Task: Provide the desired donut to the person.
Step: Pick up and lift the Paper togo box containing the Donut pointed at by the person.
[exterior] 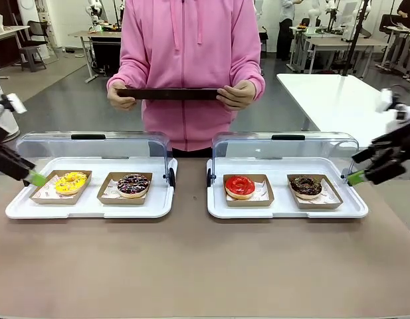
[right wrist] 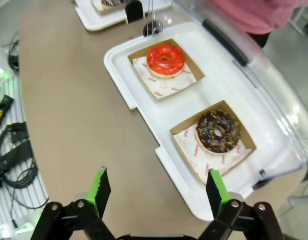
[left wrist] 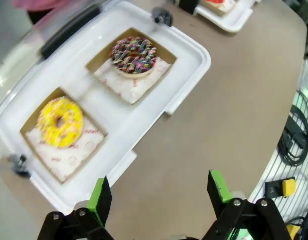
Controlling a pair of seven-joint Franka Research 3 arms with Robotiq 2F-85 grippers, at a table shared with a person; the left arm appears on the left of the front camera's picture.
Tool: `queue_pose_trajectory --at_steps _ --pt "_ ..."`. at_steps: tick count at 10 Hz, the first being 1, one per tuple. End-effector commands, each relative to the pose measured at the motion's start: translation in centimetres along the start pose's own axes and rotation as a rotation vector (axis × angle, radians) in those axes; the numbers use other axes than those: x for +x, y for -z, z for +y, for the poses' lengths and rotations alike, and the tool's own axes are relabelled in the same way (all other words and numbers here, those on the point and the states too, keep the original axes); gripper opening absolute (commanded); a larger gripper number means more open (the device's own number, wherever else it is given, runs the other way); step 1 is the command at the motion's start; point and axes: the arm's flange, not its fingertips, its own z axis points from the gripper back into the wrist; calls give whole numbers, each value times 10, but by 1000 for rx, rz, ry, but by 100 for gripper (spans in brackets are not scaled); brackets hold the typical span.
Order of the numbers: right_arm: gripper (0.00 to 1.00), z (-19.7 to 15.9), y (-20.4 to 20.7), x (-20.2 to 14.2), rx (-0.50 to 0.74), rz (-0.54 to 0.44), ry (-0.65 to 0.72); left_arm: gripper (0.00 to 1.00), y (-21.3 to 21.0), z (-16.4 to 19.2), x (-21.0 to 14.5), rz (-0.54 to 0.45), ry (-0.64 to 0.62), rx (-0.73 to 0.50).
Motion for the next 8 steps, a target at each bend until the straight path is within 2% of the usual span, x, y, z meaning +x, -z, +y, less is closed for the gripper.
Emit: queue_pose_trajectory --at_steps 1,4,8 --pt "100 18 -9 -34 27 -131 2 100 16 -39 -69 -84 8 12" --pt "100 14 -12 -25 46 -201 13 100 -10 -36 -72 -191 17 17" --pt "100 18 -29 -13 -4 -231 34 100 -30 -42 -78 -274 35 65"
